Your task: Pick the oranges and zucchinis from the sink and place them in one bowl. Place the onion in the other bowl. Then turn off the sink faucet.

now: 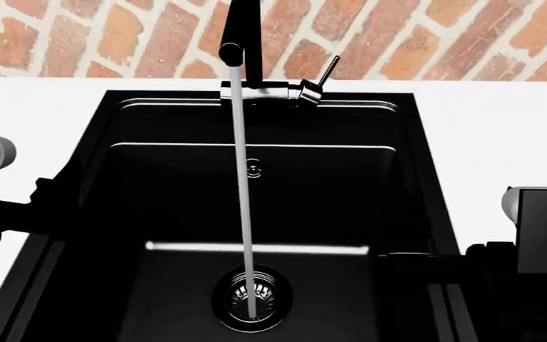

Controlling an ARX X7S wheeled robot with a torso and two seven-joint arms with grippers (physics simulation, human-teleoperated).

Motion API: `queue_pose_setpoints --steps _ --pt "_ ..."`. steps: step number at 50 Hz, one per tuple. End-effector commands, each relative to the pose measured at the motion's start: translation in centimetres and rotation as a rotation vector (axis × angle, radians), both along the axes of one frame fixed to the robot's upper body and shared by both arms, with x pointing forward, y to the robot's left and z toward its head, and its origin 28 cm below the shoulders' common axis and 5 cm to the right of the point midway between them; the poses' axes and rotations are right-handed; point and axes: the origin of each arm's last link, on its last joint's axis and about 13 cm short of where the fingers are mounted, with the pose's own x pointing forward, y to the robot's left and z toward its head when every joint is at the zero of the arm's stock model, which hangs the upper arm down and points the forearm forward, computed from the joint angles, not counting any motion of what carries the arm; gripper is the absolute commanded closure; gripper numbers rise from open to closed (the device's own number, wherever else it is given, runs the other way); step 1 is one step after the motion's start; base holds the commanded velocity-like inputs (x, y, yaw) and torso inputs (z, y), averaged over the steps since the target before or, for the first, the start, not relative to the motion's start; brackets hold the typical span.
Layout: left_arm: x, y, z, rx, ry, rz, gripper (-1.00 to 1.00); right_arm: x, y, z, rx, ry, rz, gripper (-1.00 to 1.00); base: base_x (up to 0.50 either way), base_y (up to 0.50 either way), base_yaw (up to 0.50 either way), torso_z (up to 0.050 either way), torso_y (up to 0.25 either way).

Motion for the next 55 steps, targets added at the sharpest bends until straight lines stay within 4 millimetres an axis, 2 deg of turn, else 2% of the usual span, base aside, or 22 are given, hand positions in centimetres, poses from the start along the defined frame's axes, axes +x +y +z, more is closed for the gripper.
queue_pose_setpoints --steps 1,21,55 --pt "0.00 0.10 -0.20 -0.003 0.005 0.005 -1.00 0.05 0.00 -0.12 -0.001 0.008 -0.004 -1.00 0.01 0.00 0.00 0.000 0.000" --pt "0.12 0.14 -0.23 -0.003 0.004 0.004 -1.00 0.02 0.01 -0.32 0.000 0.008 -0.005 -1.00 0.19 0.00 0.00 0.000 0.000" --pt "0.11 -0.10 -0.59 0.001 0.021 -0.006 -1.00 -0.07 0.04 -0.42 0.005 -0.007 0.006 -1.00 0.06 0.00 0.00 0.000 0.000"
